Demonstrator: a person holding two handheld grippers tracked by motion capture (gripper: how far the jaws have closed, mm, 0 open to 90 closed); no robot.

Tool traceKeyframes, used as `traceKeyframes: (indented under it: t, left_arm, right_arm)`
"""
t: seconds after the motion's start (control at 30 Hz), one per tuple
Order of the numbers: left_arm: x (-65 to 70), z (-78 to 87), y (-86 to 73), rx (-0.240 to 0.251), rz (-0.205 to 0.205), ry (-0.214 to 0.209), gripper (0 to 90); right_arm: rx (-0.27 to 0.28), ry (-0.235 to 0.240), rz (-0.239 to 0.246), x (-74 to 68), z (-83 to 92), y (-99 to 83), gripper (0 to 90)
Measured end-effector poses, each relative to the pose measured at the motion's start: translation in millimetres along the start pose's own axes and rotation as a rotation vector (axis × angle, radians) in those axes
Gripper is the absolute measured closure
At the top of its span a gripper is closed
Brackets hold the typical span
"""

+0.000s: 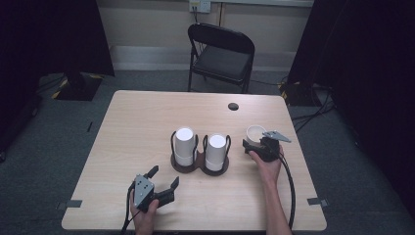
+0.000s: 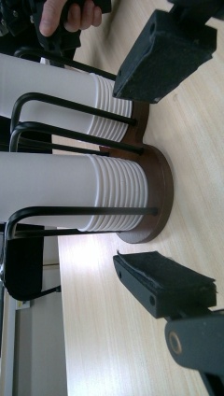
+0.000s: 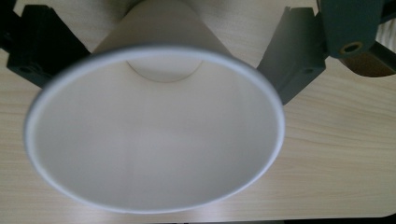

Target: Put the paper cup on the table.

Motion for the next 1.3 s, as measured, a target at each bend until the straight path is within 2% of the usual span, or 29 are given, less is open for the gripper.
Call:
traceKeyframes:
  t: [0.53, 0.67, 0.8, 0.97, 1.07, 1.17, 1.3]
  left_arm:
    - [-1.5, -0.3, 0.3, 0.004, 0.016, 0.017, 17.0]
    - [-2.6, -0.4, 0.2, -0.001, 0.02, 0.022, 17.0]
    - [-3.1, -0.7, 0.3, -0.001, 0.023, 0.022, 17.0]
    - [-3.6, -0.8, 0.3, -0.002, 0.029, 0.025, 17.0]
    - [-4.3, -0.7, 0.6, 0.0, 0.03, 0.026, 17.0]
    - [-4.6, -1.0, 0.4, -0.001, 0.041, 0.029, 17.0]
    - [-4.4, -1.2, 0.4, -0.002, 0.038, 0.034, 17.1]
  right_arm:
    - [0.029, -0.012, -0.042, -2.0, 22.5, -9.2, 14.8]
    - [0.033, -0.036, -0.028, -4.2, 30.5, -10.3, 15.1]
    - [0.055, -0.028, -0.036, -9.2, 38.0, -11.1, 15.0]
    - [0.096, -0.022, -0.033, -20.6, 53.0, -2.8, 14.4]
    - [0.121, -0.01, -0.014, -31.9, 60.7, 1.4, 14.5]
    - [0.16, -0.007, -0.018, -42.6, 69.7, 2.0, 14.9]
    - [0.176, 0.013, 0.003, -56.8, 76.1, 2.0, 15.0]
Point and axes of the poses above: each handheld gripper's, and its own axes: z roughly backward along the jaws, y roughly out of its top, x roughly to its right, the point moved 10 cm from there along -z, roughly forward along the jaws, and after that the axes turned 11 degrees about z, right-handed, at the moved point
